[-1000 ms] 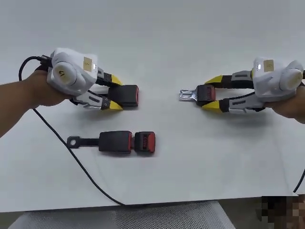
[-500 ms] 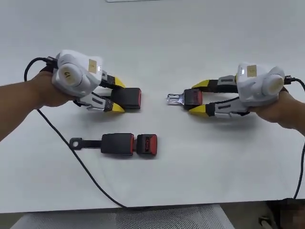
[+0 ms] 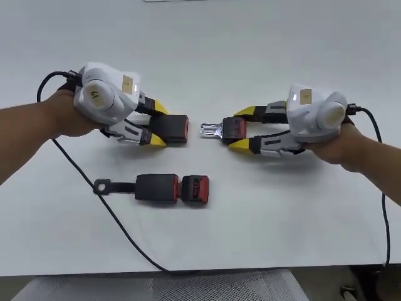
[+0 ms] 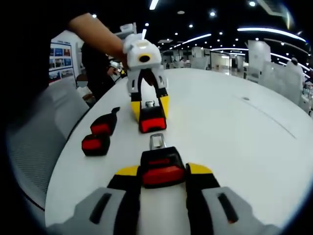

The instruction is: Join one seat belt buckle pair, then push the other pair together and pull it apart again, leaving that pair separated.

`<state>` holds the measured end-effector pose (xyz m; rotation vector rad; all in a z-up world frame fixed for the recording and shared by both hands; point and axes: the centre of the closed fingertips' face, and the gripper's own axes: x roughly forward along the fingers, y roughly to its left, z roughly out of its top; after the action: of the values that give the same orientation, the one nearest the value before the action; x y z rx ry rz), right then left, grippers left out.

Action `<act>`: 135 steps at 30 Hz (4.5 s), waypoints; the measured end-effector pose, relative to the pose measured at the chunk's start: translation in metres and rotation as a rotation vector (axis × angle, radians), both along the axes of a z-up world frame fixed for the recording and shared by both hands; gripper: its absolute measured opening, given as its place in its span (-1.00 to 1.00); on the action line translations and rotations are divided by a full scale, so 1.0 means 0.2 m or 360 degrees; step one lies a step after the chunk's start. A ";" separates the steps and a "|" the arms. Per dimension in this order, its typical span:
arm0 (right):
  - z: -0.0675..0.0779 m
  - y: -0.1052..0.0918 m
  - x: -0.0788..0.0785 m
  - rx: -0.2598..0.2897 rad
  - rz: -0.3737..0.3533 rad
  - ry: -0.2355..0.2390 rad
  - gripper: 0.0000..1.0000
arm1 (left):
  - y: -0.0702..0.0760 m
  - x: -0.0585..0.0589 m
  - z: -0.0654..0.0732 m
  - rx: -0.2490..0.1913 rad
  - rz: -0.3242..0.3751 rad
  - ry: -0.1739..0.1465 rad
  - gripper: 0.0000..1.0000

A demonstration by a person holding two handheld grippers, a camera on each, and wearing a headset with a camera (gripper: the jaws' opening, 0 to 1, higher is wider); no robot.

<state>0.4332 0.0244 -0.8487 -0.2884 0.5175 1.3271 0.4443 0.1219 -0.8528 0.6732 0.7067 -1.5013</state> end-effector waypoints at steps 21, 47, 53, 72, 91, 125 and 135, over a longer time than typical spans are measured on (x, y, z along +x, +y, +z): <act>0.00 0.14 0.03 -0.0049 0.0040 0.0018 -0.28 | 0.00 -0.01 0.00 0.0017 -0.0027 -0.0006 -0.32; 0.00 0.25 0.04 -0.0131 -0.0034 0.0041 -0.29 | -0.01 -0.01 0.00 0.0050 -0.0051 -0.0015 -0.33; -0.01 0.24 0.05 -0.0169 -0.0029 0.0037 -0.29 | -0.01 -0.01 0.00 0.0063 -0.0049 -0.0016 -0.33; -0.02 0.24 0.06 -0.0234 -0.0021 0.0021 -0.29 | -0.01 0.00 0.01 0.0076 -0.0047 -0.0015 -0.33; -0.04 0.24 0.06 -0.0319 -0.0014 0.0005 -0.28 | -0.01 0.00 0.00 0.0096 -0.0031 -0.0014 -0.32; -0.03 0.09 0.05 -0.0278 -0.0008 -0.0010 -0.27 | -0.01 -0.01 0.00 0.0123 -0.0023 -0.0008 -0.31; -0.03 -0.01 0.04 -0.0272 -0.0005 -0.0011 -0.27 | -0.01 -0.01 0.00 0.0131 -0.0014 -0.0004 -0.31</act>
<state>0.4406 0.0222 -0.8539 -0.4327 0.6267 1.2803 0.4424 0.1193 -0.8523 0.7413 0.7677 -1.4851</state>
